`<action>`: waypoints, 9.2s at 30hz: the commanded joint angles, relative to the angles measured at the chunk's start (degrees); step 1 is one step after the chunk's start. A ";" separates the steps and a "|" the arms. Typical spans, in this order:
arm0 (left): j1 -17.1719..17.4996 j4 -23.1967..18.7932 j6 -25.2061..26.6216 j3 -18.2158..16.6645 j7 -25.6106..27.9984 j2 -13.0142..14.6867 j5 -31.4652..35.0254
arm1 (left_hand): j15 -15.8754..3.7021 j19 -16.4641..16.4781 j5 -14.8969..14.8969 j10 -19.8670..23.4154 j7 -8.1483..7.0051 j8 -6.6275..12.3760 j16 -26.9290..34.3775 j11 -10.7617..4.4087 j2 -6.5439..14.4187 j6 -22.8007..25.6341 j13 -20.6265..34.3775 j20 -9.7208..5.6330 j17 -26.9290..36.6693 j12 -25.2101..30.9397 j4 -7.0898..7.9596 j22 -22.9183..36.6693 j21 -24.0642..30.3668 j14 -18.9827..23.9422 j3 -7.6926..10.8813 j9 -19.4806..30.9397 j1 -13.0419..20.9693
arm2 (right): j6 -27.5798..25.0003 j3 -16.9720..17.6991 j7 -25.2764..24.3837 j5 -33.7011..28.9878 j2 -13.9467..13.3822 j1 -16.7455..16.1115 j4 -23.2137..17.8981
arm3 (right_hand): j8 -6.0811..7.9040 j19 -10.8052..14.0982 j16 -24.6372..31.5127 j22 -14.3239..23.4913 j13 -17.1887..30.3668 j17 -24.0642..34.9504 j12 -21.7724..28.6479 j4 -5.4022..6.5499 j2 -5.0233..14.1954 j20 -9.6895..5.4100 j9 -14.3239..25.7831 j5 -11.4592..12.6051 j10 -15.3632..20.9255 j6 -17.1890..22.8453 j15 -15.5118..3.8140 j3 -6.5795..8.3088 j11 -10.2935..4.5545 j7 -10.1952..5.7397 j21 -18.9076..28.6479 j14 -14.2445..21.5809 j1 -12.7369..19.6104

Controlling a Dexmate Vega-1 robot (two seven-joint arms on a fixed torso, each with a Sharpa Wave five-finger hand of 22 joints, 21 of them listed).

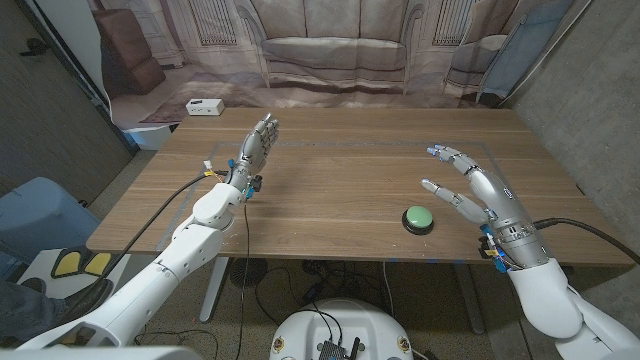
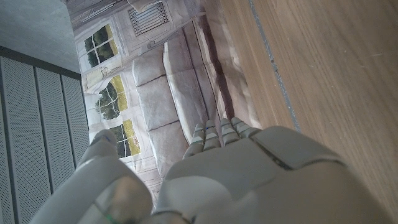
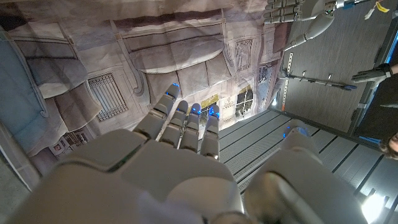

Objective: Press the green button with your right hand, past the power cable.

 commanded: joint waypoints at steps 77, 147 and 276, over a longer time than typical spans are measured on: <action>0.79 -2.30 1.37 -0.59 0.40 1.38 -0.27 | -0.49 0.34 -0.52 0.68 -0.39 -0.01 -0.05 -0.41 1.76 2.17 0.08 1.29 0.14 -0.33 -0.91 0.26 -1.08 0.60 0.43 0.36 1.34 | -27.93 -10.45 -4.97 -10.45 -23.74 -3.22 -2.33 | -0.58 6.76 0.61 0.17 0.04 0.11 -0.05 -0.62 2.64 -1.04 0.13 1.28 9.15 5.22 -1.50 3.00 -0.31 -1.00 -0.70 9.84 3.82; -0.15 -0.25 1.70 -0.05 0.02 0.47 -0.81 | -0.16 0.39 -0.87 0.97 0.04 -0.23 -0.11 0.08 2.61 2.78 0.10 -0.14 0.13 -0.55 -1.66 0.25 -1.60 0.90 0.24 0.38 1.88 | -37.19 -20.66 0.35 0.22 -32.76 1.74 -0.22 | -0.46 6.40 -0.22 0.17 0.00 0.00 -0.34 -0.71 3.92 -0.84 0.11 0.19 10.63 6.55 -1.15 4.27 -0.16 0.17 -1.29 10.57 4.86; -0.01 1.16 0.13 -0.04 -1.29 -0.24 -1.62 | -0.43 0.12 -0.93 1.07 -0.32 -0.39 -0.16 -0.20 3.00 2.99 0.15 1.53 0.16 -0.72 -2.25 0.32 -1.76 0.75 -0.57 0.39 1.67 | -39.30 -18.35 -6.14 2.80 -33.85 0.56 -5.03 | -1.24 11.11 -0.56 0.23 0.04 0.50 -1.44 -0.42 3.98 -1.08 0.11 -1.97 11.73 7.83 -1.75 4.98 -0.30 1.03 -1.14 14.33 4.58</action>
